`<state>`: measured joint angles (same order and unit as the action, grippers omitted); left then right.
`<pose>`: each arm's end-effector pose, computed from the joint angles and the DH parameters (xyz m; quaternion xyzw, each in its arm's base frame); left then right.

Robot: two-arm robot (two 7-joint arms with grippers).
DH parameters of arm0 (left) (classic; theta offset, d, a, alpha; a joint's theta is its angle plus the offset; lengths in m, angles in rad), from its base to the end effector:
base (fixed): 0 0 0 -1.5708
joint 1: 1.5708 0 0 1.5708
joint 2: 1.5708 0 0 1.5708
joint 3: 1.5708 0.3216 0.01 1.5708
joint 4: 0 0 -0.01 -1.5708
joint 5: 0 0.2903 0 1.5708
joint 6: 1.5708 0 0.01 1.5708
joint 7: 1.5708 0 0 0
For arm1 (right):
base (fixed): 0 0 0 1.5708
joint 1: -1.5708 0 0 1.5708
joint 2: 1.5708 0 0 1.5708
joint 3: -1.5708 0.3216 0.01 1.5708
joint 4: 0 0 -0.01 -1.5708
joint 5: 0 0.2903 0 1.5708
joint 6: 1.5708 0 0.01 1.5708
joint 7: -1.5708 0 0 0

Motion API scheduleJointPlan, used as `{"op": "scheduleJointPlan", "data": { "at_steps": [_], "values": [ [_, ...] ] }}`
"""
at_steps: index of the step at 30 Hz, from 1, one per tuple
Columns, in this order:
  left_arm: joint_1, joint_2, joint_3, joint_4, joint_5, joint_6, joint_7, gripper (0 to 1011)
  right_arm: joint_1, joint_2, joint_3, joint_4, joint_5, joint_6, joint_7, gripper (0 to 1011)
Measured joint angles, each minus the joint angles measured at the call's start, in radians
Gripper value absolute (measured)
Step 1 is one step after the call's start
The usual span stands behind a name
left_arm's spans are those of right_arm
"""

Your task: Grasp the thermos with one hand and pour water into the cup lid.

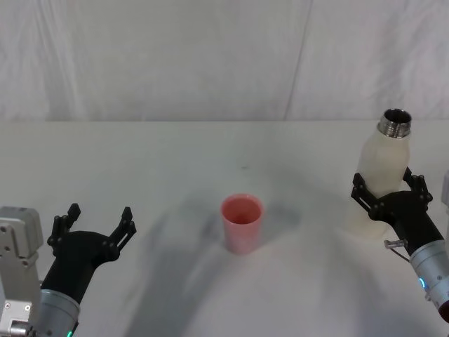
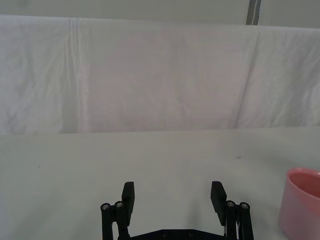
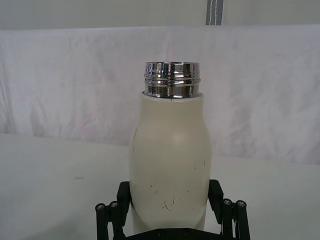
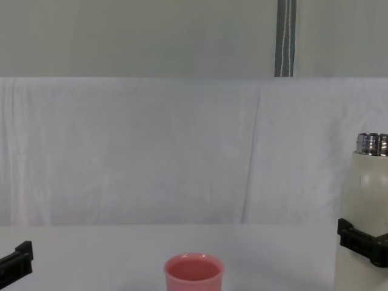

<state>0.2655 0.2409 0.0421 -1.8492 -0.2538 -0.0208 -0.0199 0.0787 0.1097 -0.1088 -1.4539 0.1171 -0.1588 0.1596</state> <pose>0.2265 0.0470 -0.3148 -0.0174 0.0064 0.6616 0.7496 0.3332 -0.0070 -0.3413 0.0371 -0.0399 -0.6108 0.7899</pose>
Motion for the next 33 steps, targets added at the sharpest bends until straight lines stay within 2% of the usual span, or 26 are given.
{"op": "scheduleJointPlan", "data": {
  "at_steps": [33],
  "values": [
    [0.0, 0.0, 0.0, 0.0, 0.0, 0.0, 0.0, 1001, -0.034, 0.025, 0.0, -0.071, -0.004, 0.034, 0.01, 1001]
  ]
}}
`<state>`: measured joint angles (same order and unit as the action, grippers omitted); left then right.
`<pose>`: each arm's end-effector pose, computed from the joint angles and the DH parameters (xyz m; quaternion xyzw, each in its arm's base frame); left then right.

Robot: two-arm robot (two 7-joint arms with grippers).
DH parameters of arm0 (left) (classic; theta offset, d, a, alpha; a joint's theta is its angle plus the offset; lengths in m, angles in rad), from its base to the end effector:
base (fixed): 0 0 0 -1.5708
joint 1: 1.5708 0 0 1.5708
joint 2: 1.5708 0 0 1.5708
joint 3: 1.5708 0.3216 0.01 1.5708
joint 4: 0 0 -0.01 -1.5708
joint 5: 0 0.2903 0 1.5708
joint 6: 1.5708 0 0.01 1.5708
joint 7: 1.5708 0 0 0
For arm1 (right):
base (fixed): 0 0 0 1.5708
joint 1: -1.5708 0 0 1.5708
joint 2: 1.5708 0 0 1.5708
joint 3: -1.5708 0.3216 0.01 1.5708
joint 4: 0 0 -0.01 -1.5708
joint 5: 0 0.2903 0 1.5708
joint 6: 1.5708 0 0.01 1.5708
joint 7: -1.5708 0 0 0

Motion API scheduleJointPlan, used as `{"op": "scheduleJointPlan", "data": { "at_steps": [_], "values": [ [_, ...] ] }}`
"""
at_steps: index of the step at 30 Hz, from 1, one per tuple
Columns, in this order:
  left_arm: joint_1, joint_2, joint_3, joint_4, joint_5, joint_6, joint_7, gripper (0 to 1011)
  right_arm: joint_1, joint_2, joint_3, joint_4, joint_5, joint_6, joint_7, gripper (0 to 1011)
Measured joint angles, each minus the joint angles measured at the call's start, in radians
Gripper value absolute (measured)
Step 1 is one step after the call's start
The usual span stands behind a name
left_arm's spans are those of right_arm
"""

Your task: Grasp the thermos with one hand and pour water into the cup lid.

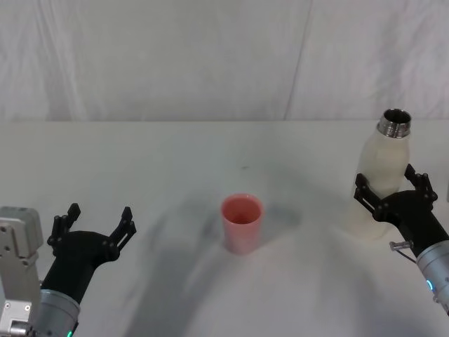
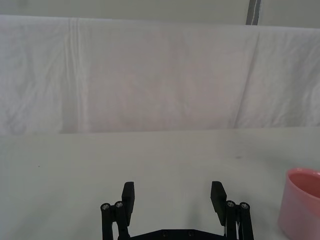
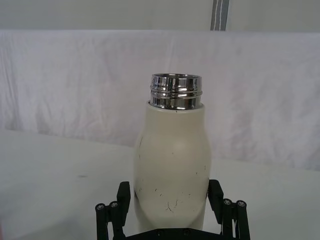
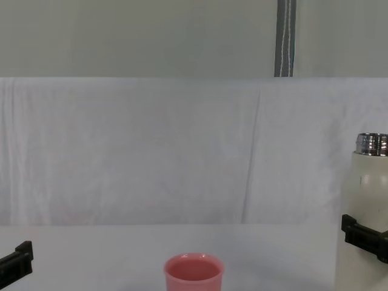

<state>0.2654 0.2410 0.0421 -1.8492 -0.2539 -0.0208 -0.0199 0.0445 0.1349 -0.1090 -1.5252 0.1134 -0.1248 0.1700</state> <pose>0.2265 0.0470 -0.3148 -0.0174 0.0064 0.6616 0.7496 0.3228 -0.0130 -0.3314 0.0280 -0.0486 -0.6031 0.7957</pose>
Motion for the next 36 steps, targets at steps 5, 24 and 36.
{"op": "scheduleJointPlan", "data": {
  "at_steps": [5, 24, 36],
  "values": [
    [0.0, 0.0, 0.0, 0.0, 0.0, 0.0, 0.0, 1001, -0.005, 0.002, -0.001, -0.012, 0.002, 0.004, 0.001, 1001],
    [0.0, 0.0, 0.0, 0.0, 0.0, 0.0, 0.0, 1001, -0.039, 0.01, 0.001, -0.056, 0.008, 0.019, -0.004, 1001],
    [0.0, 0.0, 0.0, 0.0, 0.0, 0.0, 0.0, 1001, -0.059, 0.018, 0.007, -0.079, 0.006, 0.023, -0.007, 1001]
  ]
}}
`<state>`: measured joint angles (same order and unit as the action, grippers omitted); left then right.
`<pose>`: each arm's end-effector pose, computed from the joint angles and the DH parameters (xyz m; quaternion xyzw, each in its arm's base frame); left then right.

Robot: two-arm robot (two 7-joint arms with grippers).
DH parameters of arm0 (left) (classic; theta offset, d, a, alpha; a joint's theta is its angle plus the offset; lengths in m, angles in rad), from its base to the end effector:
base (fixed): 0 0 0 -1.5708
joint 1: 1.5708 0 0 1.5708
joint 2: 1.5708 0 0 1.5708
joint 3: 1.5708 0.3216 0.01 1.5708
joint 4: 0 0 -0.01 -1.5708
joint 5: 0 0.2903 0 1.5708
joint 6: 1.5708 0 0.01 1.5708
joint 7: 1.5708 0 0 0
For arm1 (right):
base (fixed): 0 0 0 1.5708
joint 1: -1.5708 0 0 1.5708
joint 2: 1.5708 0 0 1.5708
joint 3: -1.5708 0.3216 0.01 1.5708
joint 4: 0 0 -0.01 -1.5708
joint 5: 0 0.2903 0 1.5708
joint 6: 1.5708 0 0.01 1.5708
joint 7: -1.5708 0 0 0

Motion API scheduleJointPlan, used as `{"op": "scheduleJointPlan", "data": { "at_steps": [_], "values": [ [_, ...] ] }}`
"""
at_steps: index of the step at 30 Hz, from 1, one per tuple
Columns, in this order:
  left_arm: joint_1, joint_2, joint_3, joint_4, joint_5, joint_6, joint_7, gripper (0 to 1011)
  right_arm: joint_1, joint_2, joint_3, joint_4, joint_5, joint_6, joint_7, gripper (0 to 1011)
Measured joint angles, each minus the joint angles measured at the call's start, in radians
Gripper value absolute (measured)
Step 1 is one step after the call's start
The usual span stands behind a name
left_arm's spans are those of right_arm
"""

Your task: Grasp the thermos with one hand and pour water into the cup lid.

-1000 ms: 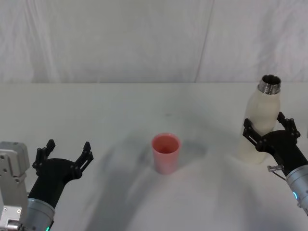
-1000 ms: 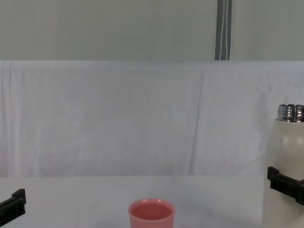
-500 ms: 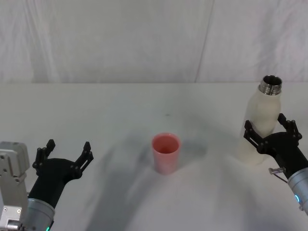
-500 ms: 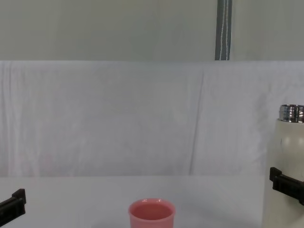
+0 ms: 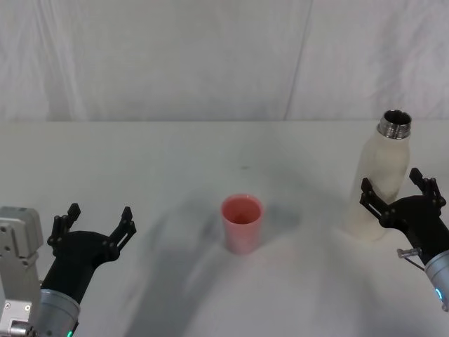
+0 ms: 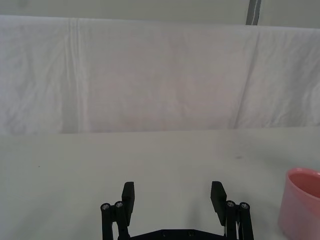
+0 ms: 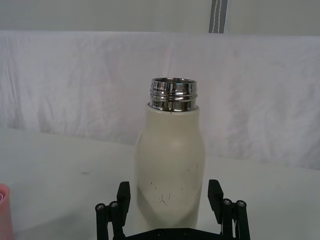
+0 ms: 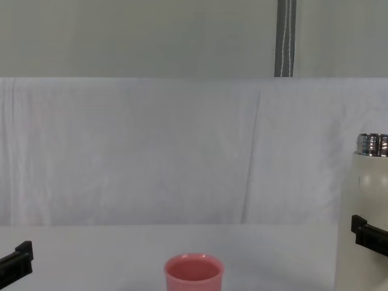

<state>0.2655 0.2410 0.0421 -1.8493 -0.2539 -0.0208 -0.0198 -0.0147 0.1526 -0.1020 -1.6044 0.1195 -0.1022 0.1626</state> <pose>0.2265 0.0470 -0.3148 -0.0174 0.0064 0.6616 0.7496 0.3040 -0.0176 -0.3261 0.0250 -0.0488 -0.6046 0.7946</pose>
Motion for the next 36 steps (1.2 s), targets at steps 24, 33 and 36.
{"op": "scheduleJointPlan", "data": {
  "at_steps": [24, 33, 36],
  "values": [
    [0.0, 0.0, 0.0, 0.0, 0.0, 0.0, 0.0, 1001, -0.085, 0.02, 0.014, -0.064, 0.051, -0.013, 0.036, 1001],
    [0.0, 0.0, 0.0, 0.0, 0.0, 0.0, 0.0, 1001, -0.118, 0.04, 0.009, -0.085, 0.072, -0.011, 0.057, 1001],
    [0.0, 0.0, 0.0, 0.0, 0.0, 0.0, 0.0, 1001, -0.125, 0.05, 0.001, -0.089, 0.08, -0.012, 0.071, 1001]
  ]
}}
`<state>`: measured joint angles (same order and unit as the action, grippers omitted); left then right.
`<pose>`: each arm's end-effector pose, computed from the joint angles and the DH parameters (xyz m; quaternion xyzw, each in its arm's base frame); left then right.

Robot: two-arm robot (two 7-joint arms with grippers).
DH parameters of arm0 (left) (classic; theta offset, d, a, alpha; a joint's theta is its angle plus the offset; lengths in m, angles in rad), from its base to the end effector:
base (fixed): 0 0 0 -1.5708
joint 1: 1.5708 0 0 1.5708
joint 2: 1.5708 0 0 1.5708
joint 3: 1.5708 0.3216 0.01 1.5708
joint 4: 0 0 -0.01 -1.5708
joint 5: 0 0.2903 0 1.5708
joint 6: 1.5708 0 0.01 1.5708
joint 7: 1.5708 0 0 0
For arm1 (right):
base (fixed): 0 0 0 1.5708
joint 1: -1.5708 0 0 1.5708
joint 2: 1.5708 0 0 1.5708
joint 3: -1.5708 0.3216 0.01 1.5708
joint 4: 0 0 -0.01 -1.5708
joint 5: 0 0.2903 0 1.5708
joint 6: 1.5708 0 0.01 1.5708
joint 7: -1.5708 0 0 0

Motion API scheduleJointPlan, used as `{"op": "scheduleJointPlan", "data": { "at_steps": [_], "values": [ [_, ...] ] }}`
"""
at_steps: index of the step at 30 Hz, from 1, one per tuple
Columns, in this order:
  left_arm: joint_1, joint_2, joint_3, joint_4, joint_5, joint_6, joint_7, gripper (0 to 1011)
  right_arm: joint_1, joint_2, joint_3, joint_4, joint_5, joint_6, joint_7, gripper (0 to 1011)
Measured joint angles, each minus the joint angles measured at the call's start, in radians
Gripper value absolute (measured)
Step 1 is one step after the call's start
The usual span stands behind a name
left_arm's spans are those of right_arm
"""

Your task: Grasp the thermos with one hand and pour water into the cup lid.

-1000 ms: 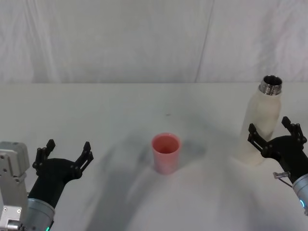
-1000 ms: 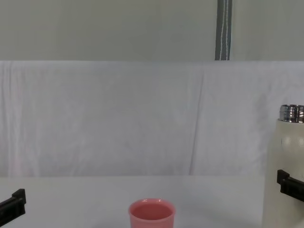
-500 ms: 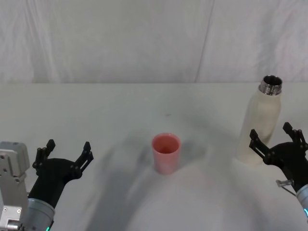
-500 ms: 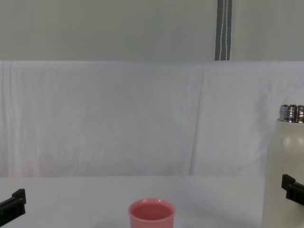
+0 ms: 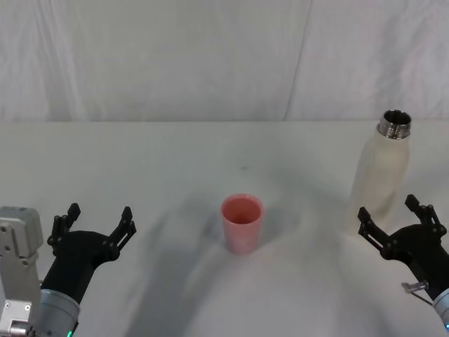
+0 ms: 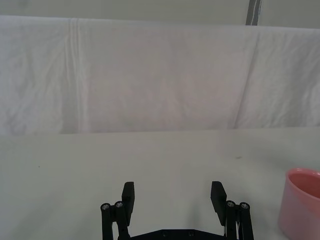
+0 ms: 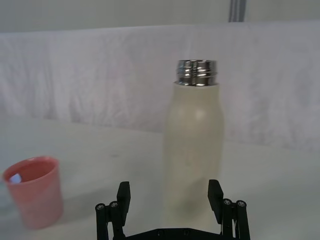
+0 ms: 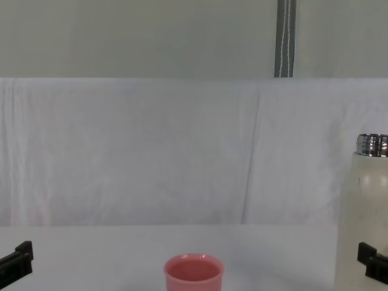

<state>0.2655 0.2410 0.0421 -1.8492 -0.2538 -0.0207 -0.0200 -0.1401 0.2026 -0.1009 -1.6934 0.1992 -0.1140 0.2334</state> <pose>0.2265 0.0470 -0.3148 -0.0173 0.0064 0.6616 0.7497 0.2635 -0.0288 -0.3340 0.0301 -0.0233 -0.5706 0.8203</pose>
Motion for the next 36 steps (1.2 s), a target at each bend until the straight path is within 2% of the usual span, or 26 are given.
{"op": "scheduleJointPlan", "data": {
  "at_steps": [15, 36],
  "values": [
    [0.0, 0.0, 0.0, 0.0, 0.0, 0.0, 0.0, 1001, -0.021, 0.02, -0.051, 0.018, 0.026, -0.046, 0.042, 1001],
    [0.0, 0.0, 0.0, 0.0, 0.0, 0.0, 0.0, 1001, -0.005, 0.039, -0.108, 0.051, 0.028, -0.022, 0.054, 1001]
  ]
}}
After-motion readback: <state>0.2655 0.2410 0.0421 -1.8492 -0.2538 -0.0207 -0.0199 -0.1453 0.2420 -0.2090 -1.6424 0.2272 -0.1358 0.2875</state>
